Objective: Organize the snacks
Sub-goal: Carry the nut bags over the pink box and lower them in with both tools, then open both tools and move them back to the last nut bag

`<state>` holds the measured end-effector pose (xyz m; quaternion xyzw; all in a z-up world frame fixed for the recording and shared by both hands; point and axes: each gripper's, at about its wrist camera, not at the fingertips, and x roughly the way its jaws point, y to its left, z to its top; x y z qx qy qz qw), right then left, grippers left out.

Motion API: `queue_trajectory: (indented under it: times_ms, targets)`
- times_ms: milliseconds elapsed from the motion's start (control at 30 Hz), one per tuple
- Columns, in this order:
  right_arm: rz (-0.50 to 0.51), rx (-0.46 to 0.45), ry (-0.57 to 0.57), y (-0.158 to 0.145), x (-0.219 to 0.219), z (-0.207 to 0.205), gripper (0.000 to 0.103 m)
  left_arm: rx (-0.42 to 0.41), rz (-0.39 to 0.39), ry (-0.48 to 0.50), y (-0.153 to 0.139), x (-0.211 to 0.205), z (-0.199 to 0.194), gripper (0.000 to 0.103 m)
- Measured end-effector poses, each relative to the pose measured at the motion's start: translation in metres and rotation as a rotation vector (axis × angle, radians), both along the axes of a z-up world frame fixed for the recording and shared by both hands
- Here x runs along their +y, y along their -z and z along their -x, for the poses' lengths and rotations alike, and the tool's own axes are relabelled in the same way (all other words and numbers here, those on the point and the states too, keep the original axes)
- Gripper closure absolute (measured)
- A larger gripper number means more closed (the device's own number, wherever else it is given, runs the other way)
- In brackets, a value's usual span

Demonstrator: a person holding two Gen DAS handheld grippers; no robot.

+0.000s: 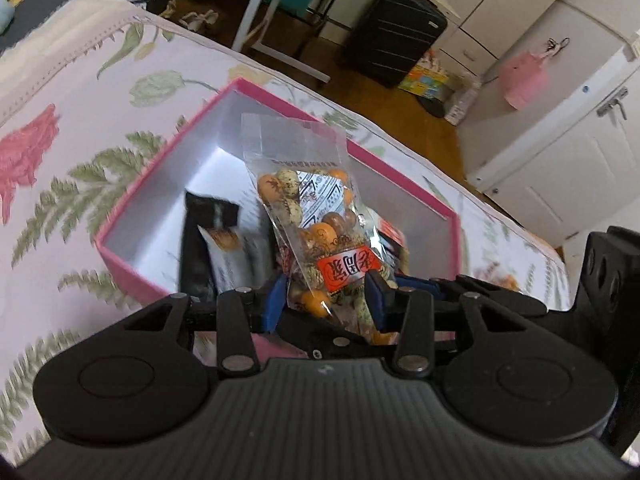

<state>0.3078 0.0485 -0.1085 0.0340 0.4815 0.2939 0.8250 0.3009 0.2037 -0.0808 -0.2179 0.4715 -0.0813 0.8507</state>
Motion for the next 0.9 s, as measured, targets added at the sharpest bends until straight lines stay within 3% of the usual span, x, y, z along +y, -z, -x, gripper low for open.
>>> queue_trajectory:
  times_ms: [133,400,500,733,900]
  targets:
    - [-0.050,0.073,0.051,0.012,0.006,-0.023,0.009,0.008,-0.016,-0.044,0.008,0.011,-0.017,0.063]
    - [-0.015,-0.001,0.018,0.010,0.012,-0.020,0.008,0.038,-0.012,-0.110,0.030,0.021,-0.023,0.060]
    - [-0.022,-0.010,0.025,0.003,-0.002,-0.014,0.008,-0.003,-0.119,-0.163,0.023,0.018,-0.013,0.059]
    - [-0.026,-0.048,0.026,-0.031,-0.055,0.018,0.008,-0.043,-0.151,-0.100,-0.004,0.003,0.012,0.058]
    - [0.027,-0.094,0.040,-0.057,-0.092,0.049,0.008,-0.075,-0.110,0.007,-0.030,-0.021,0.034,0.058]
